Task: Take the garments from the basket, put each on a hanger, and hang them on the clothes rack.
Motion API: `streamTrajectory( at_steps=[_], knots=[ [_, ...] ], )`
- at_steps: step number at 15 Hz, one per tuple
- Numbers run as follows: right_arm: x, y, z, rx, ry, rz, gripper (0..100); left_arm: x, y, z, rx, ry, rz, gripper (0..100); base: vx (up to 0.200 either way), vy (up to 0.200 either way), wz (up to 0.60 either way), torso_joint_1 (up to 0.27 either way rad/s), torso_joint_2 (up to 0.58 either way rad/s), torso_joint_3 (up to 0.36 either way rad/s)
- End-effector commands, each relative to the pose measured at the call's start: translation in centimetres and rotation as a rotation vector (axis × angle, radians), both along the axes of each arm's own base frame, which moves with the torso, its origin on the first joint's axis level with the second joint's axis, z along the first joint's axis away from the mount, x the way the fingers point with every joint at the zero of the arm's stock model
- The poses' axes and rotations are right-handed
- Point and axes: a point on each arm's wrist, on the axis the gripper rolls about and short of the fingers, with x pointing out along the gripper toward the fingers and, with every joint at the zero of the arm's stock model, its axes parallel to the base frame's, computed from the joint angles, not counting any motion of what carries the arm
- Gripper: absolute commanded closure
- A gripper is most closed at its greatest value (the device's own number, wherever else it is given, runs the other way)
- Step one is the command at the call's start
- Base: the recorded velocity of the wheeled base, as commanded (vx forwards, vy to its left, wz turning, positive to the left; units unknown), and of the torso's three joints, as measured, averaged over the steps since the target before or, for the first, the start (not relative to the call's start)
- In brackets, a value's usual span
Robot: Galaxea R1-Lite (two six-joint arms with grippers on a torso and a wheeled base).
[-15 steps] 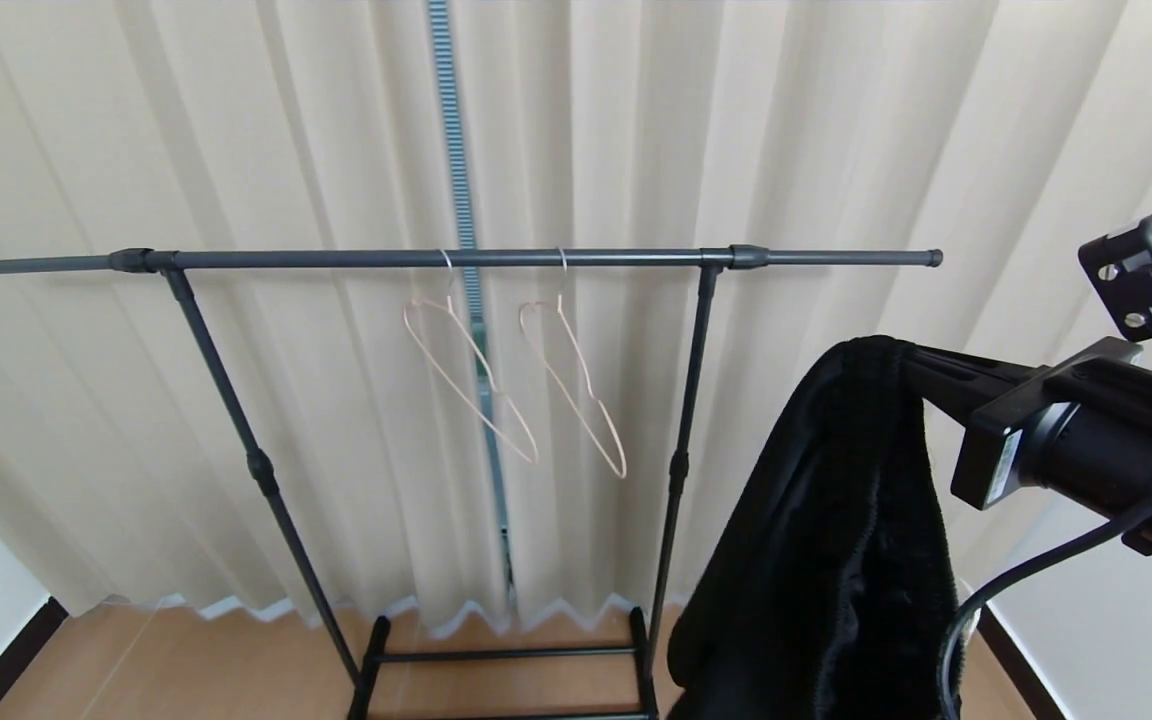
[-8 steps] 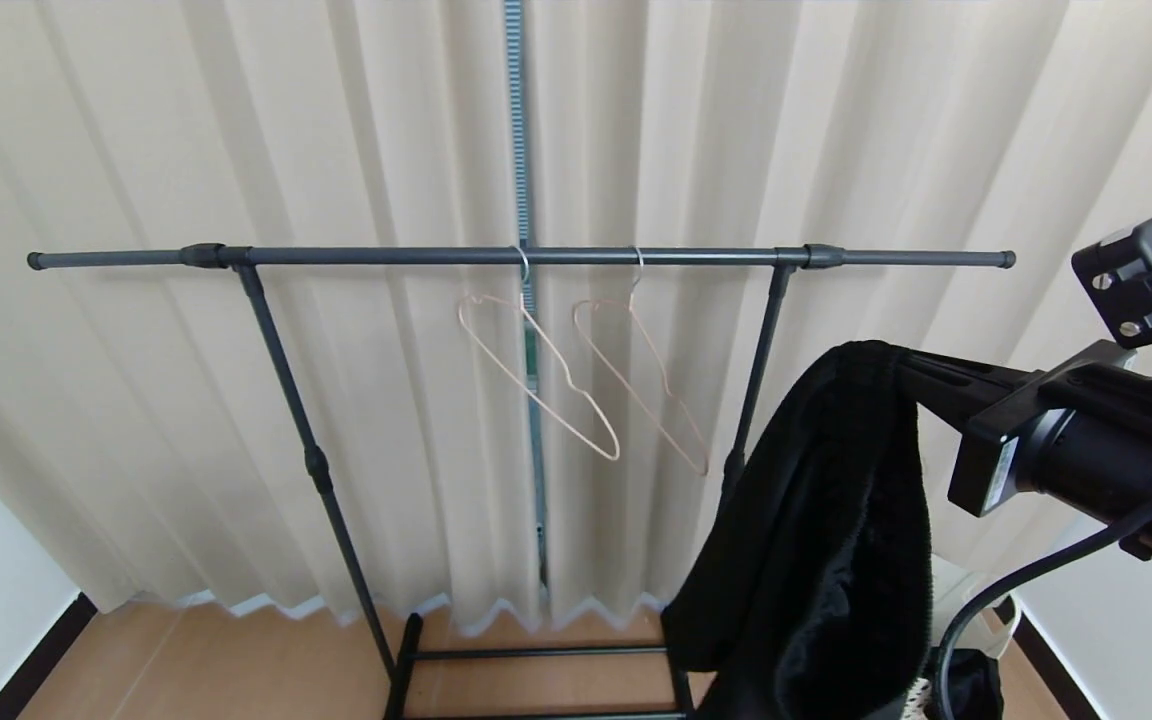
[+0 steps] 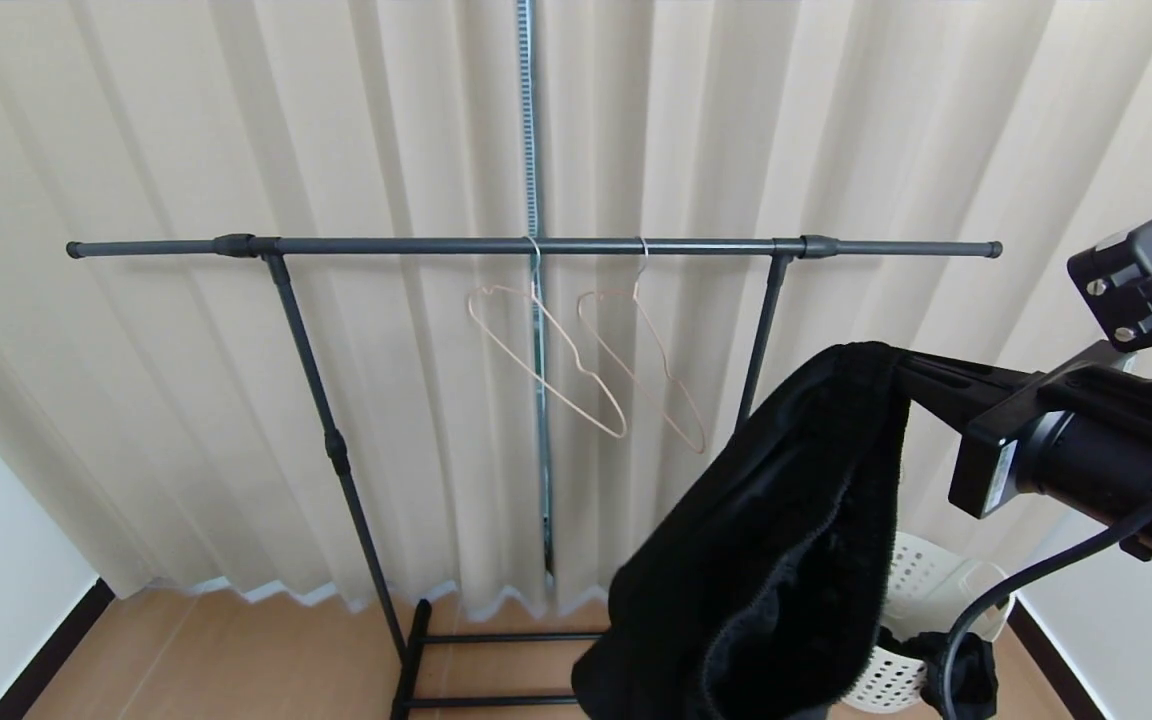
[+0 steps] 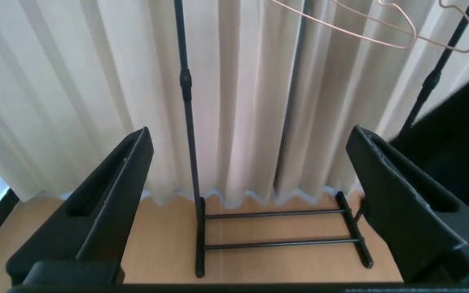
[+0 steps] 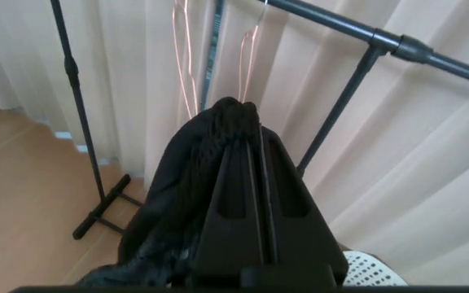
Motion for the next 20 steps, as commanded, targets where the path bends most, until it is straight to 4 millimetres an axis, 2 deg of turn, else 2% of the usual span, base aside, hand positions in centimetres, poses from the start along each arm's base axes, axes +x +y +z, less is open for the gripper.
streamTrajectory(
  at_steps=[1, 3, 6, 8, 11, 12, 14, 17, 20],
  knots=[
    [-0.1, 0.0, -0.2, -0.023, -0.004, 0.004, 100, 0.0, 0.0, 0.0, 0.002, 0.004, -0.003, 0, 0.0, 0.0, 0.0, 0.0, 0.0, 0.0],
    [0.0, 0.0, -0.5, -0.042, -0.007, 0.001, 100, 0.3, 0.0, 0.1, 0.002, 0.046, -0.02, 0, 0.0, 0.0, 0.0, 0.0, 0.0, 0.0],
    [1.1, 1.0, -1.1, -0.066, 0.037, -0.002, 100, 2.6, 0.1, 0.3, 0.006, 0.369, 0.059, 0, 0.0, 0.0, 0.0, 0.0, 0.0, 0.0],
    [3.6, 2.8, -1.0, -0.005, 0.149, -0.022, 100, 4.6, -0.2, 1.3, -0.071, 0.485, -0.059, 0, 0.0, 0.0, 0.0, 0.0, 0.0, 0.0],
    [6.6, 5.0, 1.0, 0.081, 0.368, -0.086, 100, 9.2, -0.9, 3.9, -0.29, 0.674, -0.105, 0, 0.0, 0.0, 0.0, 0.0, 0.0, 0.0],
    [7.9, 6.1, 1.8, 0.135, 0.432, -0.117, 100, 11.7, -1.9, 5.2, -0.404, 0.747, -0.119, 0, 0.0, 0.0, 0.0, 0.0, 0.0, 0.0],
    [9.7, 8.2, 2.1, 0.166, 0.49, -0.126, 100, 14.9, -4.2, 6.4, -0.497, 0.838, -0.162, 0, 0.0, 0.0, 0.0, 0.0, 0.0, 0.0],
    [10.7, 11.5, 1.4, 0.191, 0.528, -0.105, 100, 18.3, -7.5, 7.4, -0.571, 0.923, -0.205, 0, 0.0, 0.0, 0.0, 0.0, 0.0, 0.0],
    [10.9, 14.5, 0.9, 0.19, 0.496, -0.132, 100, 21.2, -12.0, 7.7, -0.619, 1.006, -0.25, 0, 0.0, 0.0, 0.0, 0.0, 0.0, 0.0]
  ],
)
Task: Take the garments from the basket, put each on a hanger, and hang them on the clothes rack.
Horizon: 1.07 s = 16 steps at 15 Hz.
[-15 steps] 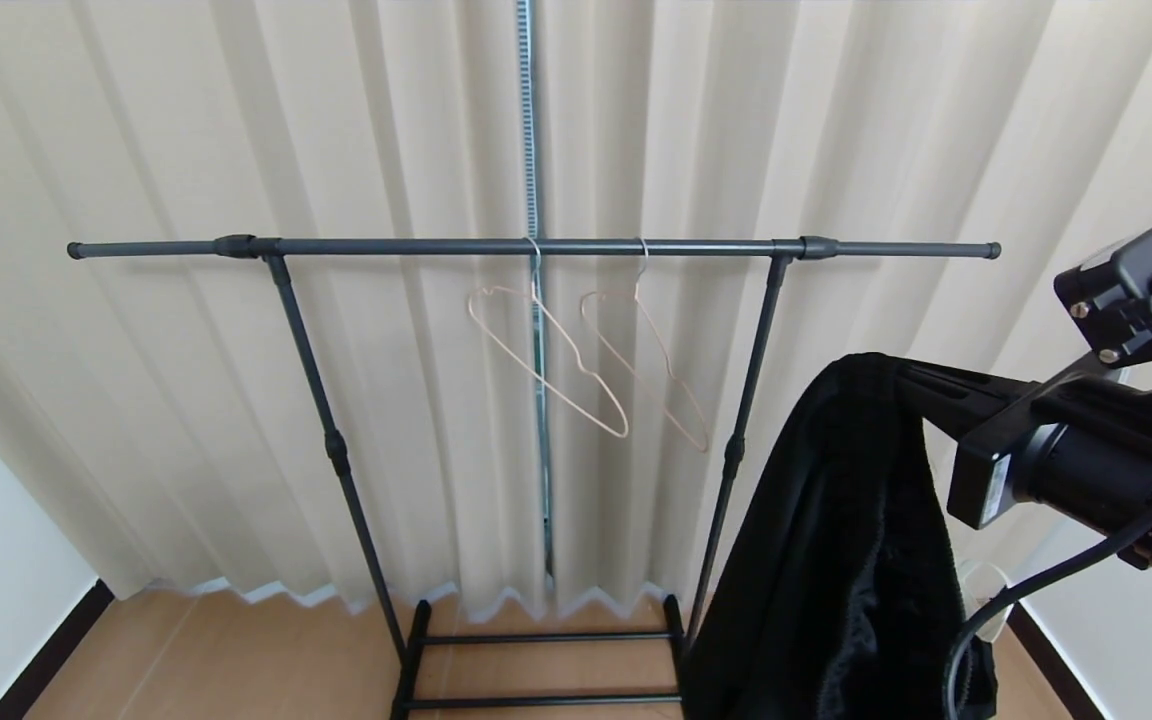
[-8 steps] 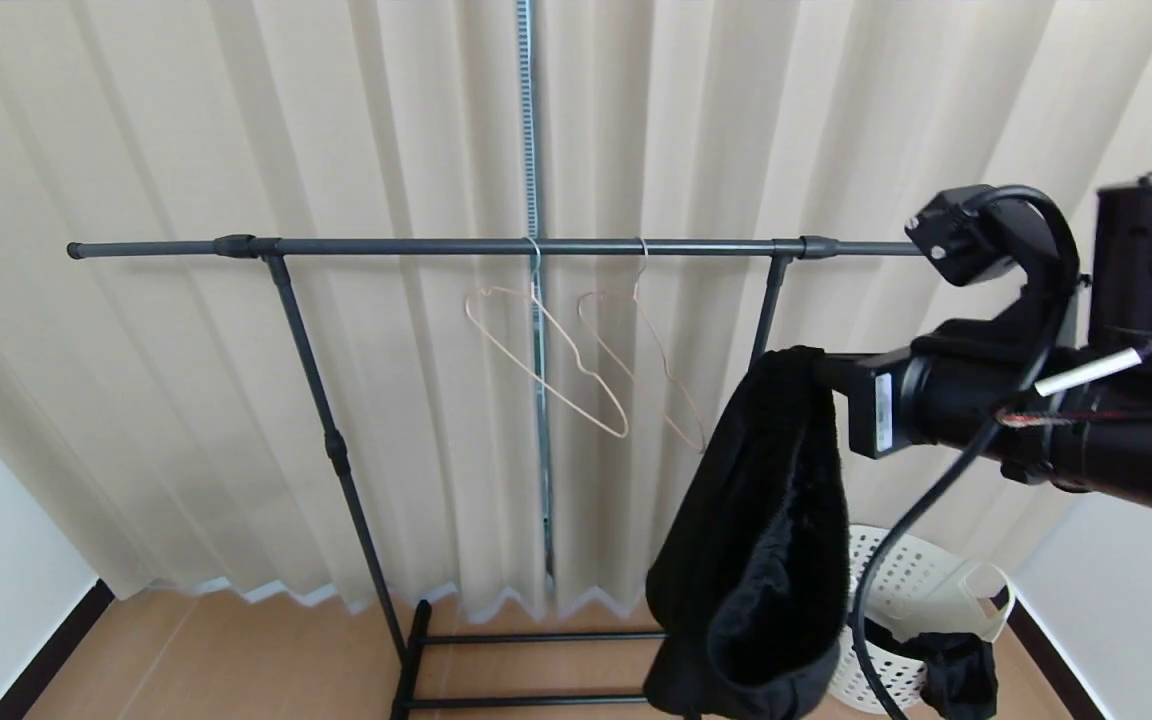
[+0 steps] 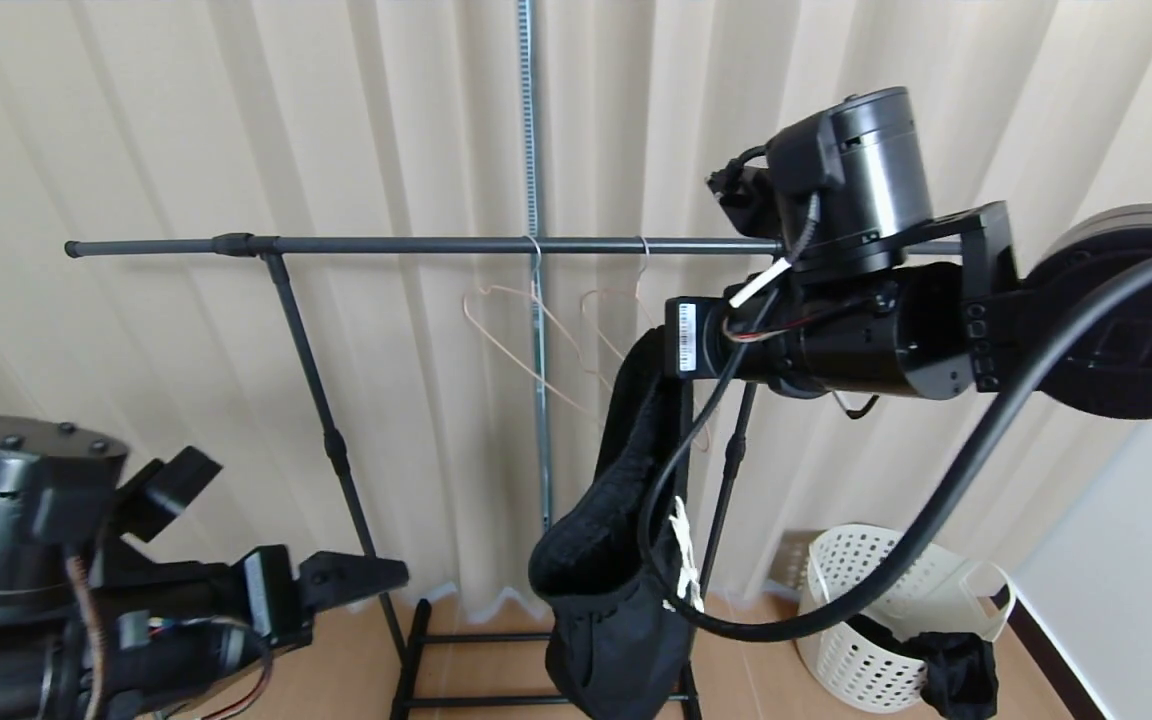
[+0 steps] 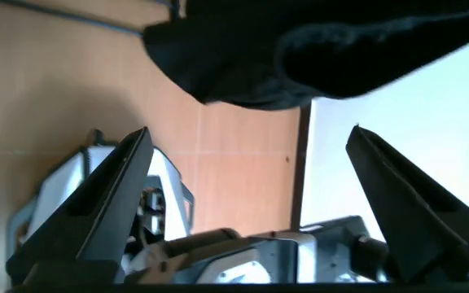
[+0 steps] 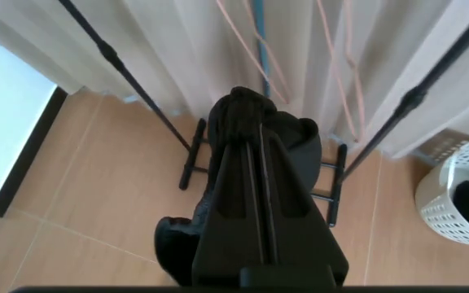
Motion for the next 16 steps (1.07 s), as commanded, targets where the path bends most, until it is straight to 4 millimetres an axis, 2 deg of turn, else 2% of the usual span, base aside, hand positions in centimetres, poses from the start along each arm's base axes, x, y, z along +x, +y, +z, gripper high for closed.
streamTrajectory(
  at_steps=[1, 6, 8, 13, 16],
  knots=[
    [0.5, 2.6, -1.3, -0.006, 0.018, 0.028, 100, 3.3, -4.8, -1.5, 0.019, 0.113, -0.077, 0, 0.0, 0.0, 0.0, 0.0, 0.0, 0.0],
    [-0.2, 3.5, -1.2, 0.016, 0.017, 0.023, 100, 6.7, -8.0, -4.2, 0.079, 0.185, -0.091, 0, 0.0, 0.0, 0.0, 0.0, 0.0, 0.0],
    [-0.4, 3.6, -1.1, 0.021, 0.016, 0.026, 100, 7.2, -9.3, -5.2, 0.109, 0.201, -0.101, 0, 0.0, 0.0, 0.0, 0.0, 0.0, 0.0],
    [-1.1, 3.3, -0.2, 0.045, 0.003, 0.031, 100, 8.4, -10.3, -7.9, 0.201, 0.231, -0.061, 0, 0.0, 0.0, 0.0, 0.0, 0.0, 0.0],
    [-1.6, 2.8, 0.6, 0.065, -0.006, 0.026, 100, 8.7, -10.4, -8.8, 0.231, 0.243, -0.051, 0, 0.0, 0.0, 0.0, 0.0, 0.0, 0.0]
  ],
)
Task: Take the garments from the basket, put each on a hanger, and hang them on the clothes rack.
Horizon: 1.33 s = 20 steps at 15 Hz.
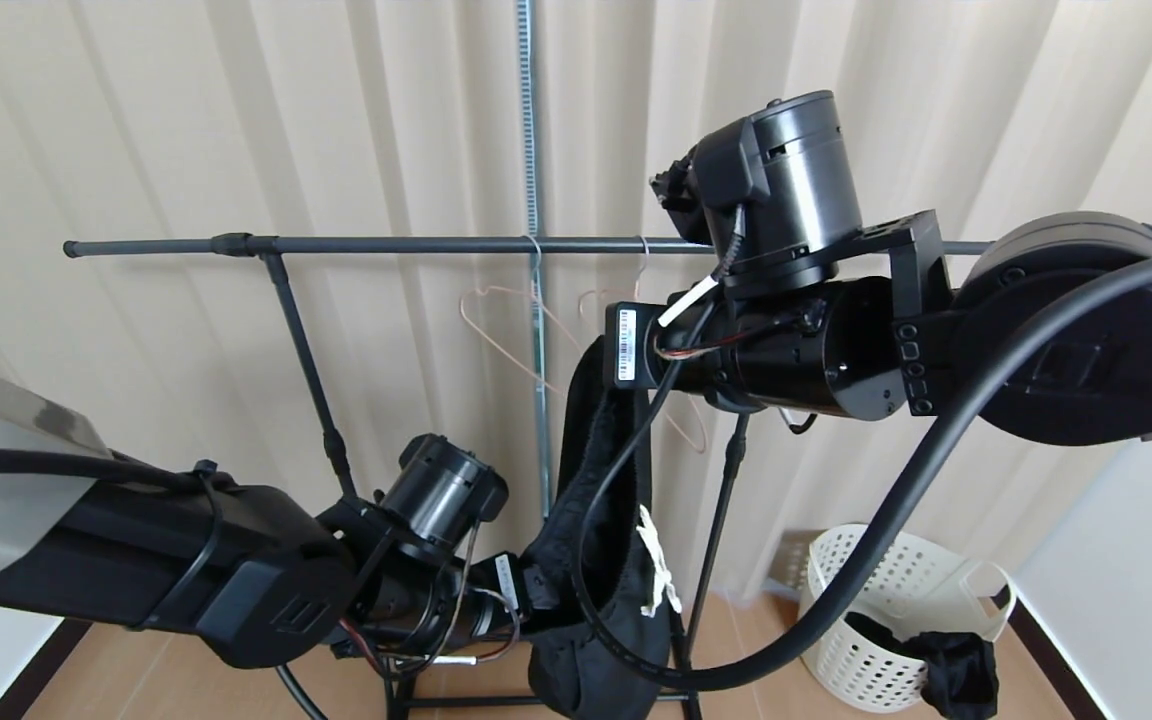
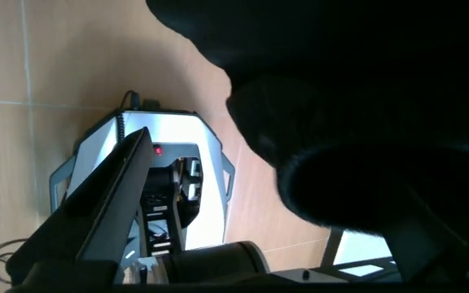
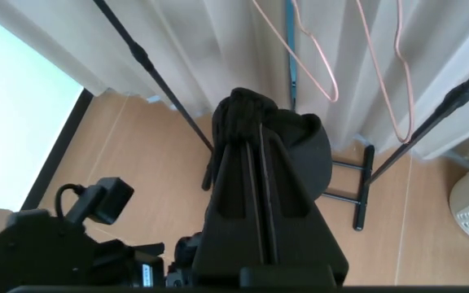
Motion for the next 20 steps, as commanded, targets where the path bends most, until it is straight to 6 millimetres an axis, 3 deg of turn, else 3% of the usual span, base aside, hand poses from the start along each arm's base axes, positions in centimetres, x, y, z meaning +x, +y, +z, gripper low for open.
streamTrajectory(
  at_steps=[1, 2, 5, 8, 12, 16, 20],
  knots=[
    [-0.6, -0.6, 0.8, 0.013, -0.014, 0.0, 100, 0.1, -0.1, -0.7, 0.014, 0.017, 0.0, 0, 0.0, 0.0, 0.0, 0.0, 0.0, 0.0],
    [-0.6, -0.9, 0.9, 0.016, -0.013, -0.007, 100, 0.0, -0.2, -0.8, 0.017, 0.02, -0.005, 100, 0.0, 0.0, 0.0, 0.0, 0.0, 0.0],
    [0.2, -2.9, 1.1, 0.023, -0.012, -0.064, 100, -0.4, -0.2, -0.4, 0.052, -0.012, 0.008, 100, 0.0, 0.0, 0.0, 0.0, 0.0, 0.0],
    [0.4, -5.0, 1.0, 0.014, -0.007, -0.116, 100, -0.9, 0.3, 2.0, 0.045, -0.087, -0.019, 100, 0.0, 0.0, 0.0, 0.0, 0.0, 0.0],
    [0.7, -9.0, 0.5, -0.031, 0.012, -0.204, 100, -0.4, 1.4, 8.0, 0.143, -0.157, -0.076, 100, 0.0, 0.0, 0.0, 0.0, 0.0, 0.0],
    [-0.5, -10.3, -1.7, -0.189, 0.047, -0.147, 100, 0.8, 1.3, 12.5, 0.239, -0.163, -0.165, 100, 0.0, 0.0, 0.0, 0.0, 0.0, 0.0],
    [-1.5, -10.9, -2.6, -0.274, 0.06, -0.101, 100, 1.5, 0.7, 12.7, 0.332, -0.163, -0.23, 100, 0.0, 0.0, 0.0, 0.0, 0.0, 0.0]
  ],
)
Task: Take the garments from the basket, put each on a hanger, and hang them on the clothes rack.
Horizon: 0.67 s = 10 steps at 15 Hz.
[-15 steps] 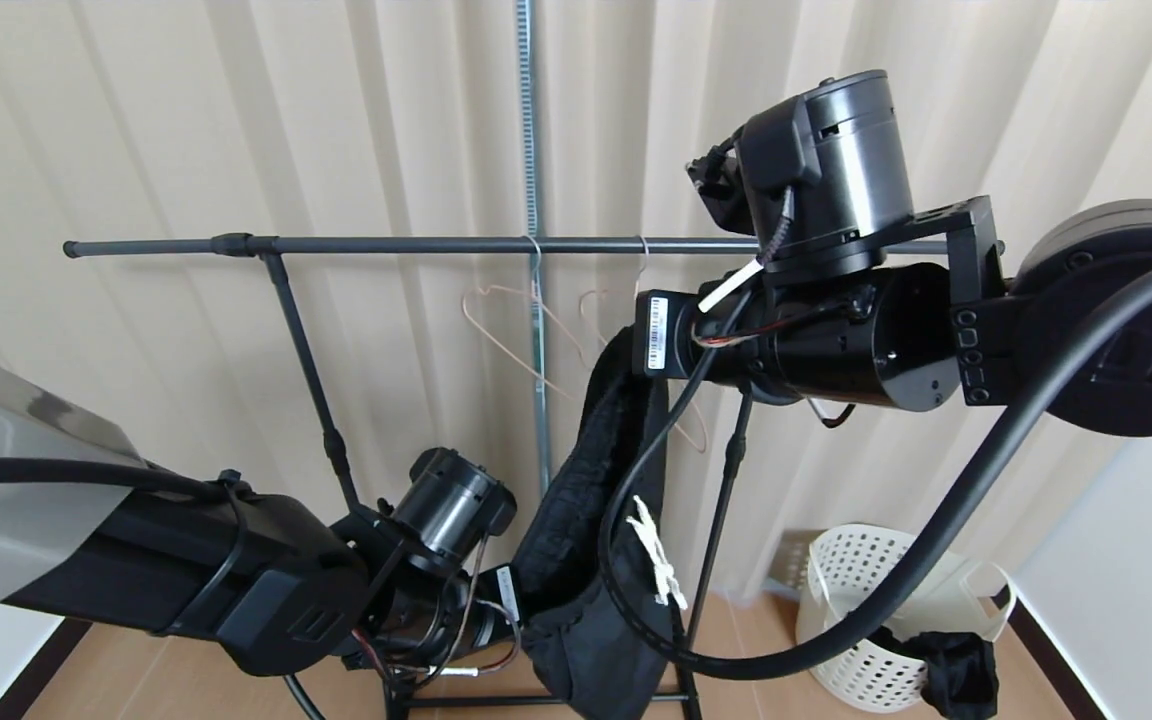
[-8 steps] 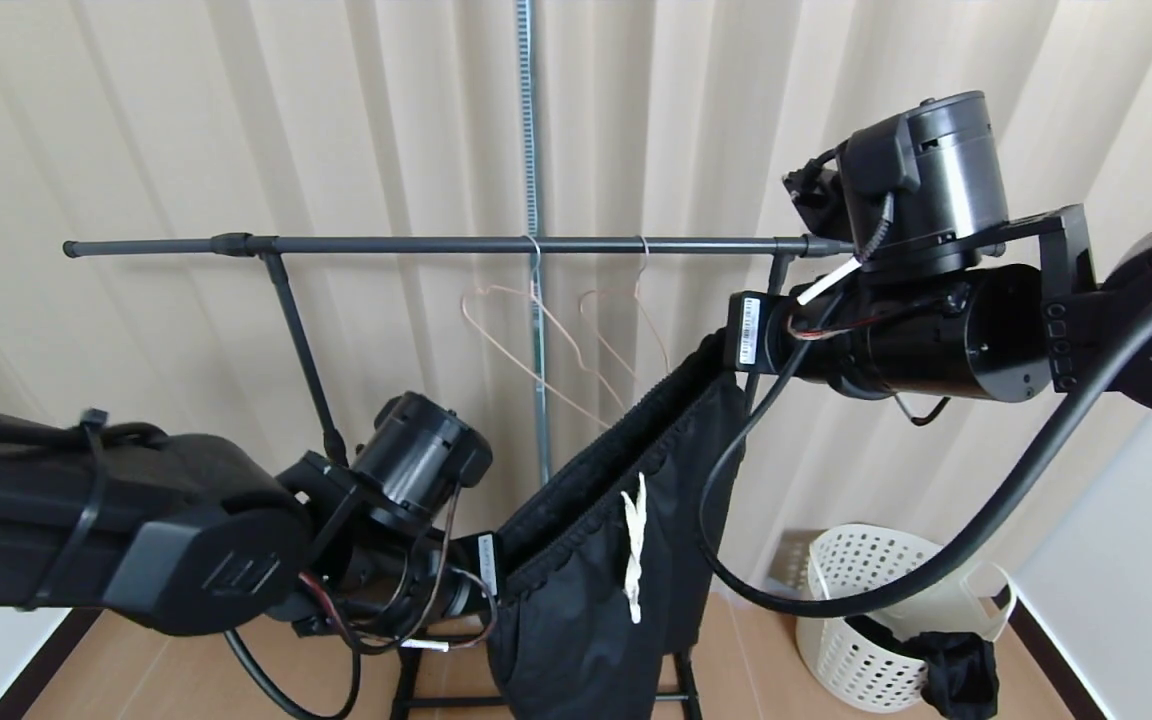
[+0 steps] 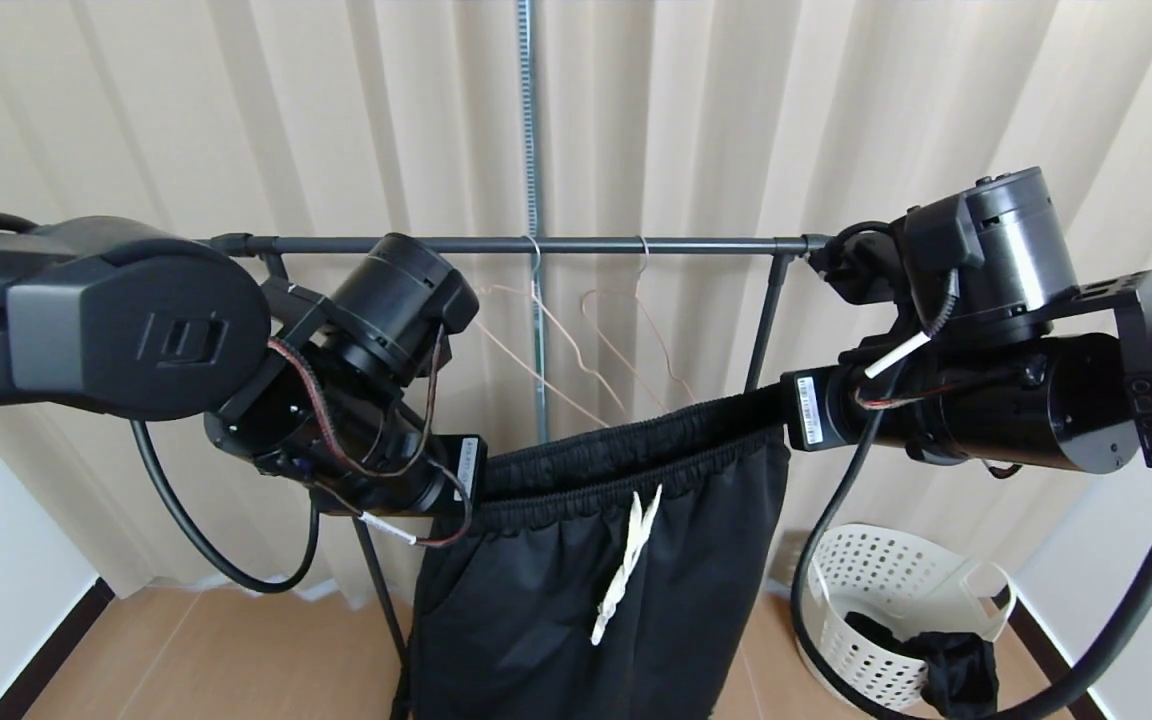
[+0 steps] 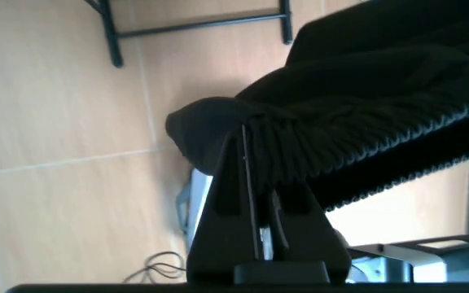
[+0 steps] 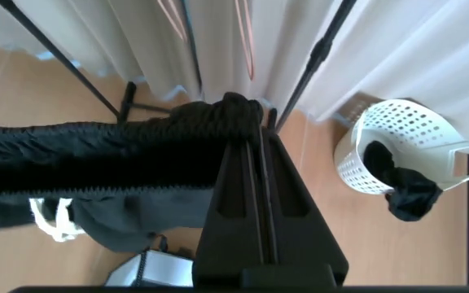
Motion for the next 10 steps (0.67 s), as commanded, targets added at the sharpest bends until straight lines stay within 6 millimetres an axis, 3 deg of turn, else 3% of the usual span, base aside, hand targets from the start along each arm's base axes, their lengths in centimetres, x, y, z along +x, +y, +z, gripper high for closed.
streamTrajectory(
  at_steps=[1, 5, 10],
  knots=[
    [-0.7, -0.4, -0.2, -0.014, 0.006, 0.009, 100, 0.5, -0.5, -0.2, 0.023, -0.01, -0.009, 100, 0.0, 0.0, 0.0, 0.0, 0.0, 0.0],
    [-1.1, -0.9, -0.2, -0.051, 0.0, 0.025, 100, 0.6, -0.2, -0.2, 0.089, -0.036, -0.04, 100, 0.0, 0.0, 0.0, 0.0, 0.0, 0.0],
    [0.1, -3.1, 0.0, -0.07, -0.006, -0.043, 100, -0.3, 1.7, 1.0, 0.099, -0.033, -0.013, 100, 0.0, 0.0, 0.0, 0.0, 0.0, 0.0]
  ],
)
